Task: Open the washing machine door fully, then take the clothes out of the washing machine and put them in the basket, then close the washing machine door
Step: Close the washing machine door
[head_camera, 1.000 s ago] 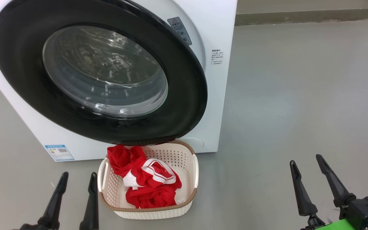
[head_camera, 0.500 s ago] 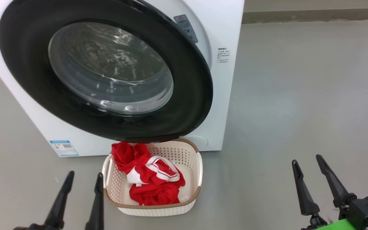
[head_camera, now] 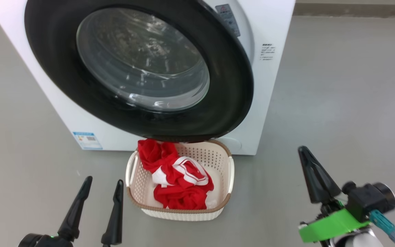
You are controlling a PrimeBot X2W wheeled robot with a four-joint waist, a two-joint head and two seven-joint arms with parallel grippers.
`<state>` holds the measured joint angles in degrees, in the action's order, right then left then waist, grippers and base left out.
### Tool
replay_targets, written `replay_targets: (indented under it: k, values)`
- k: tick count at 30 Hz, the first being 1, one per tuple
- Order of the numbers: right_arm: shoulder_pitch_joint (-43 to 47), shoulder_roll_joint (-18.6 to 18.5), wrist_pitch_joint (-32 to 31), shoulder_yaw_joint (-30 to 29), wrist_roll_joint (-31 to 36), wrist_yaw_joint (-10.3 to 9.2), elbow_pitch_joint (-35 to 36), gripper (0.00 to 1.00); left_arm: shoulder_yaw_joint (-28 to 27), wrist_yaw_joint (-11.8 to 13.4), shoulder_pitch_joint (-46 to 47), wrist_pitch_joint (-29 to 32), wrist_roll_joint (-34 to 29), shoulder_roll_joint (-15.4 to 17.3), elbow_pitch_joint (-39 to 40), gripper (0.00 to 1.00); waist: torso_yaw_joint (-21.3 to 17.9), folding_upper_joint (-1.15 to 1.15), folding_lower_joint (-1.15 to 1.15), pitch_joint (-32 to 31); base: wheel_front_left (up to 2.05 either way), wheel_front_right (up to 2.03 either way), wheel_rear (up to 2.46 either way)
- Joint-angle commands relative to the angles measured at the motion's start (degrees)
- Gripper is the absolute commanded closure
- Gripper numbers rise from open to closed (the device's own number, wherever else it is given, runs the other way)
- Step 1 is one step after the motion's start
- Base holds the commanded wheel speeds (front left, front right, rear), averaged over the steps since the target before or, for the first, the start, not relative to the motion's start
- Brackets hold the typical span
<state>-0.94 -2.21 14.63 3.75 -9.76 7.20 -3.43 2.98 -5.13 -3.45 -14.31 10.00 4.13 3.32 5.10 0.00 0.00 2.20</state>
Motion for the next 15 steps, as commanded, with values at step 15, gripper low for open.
replay_targets:
  k: [15]
  values:
    - [-20.3,-0.83,0.37,5.33,4.56,0.29,-7.75,1.0,-0.56,-1.23,8.26,-0.69,5.13,-1.08,3.69,0.0,6.33,0.0,0.0,11.13,0.0,0.0,0.0]
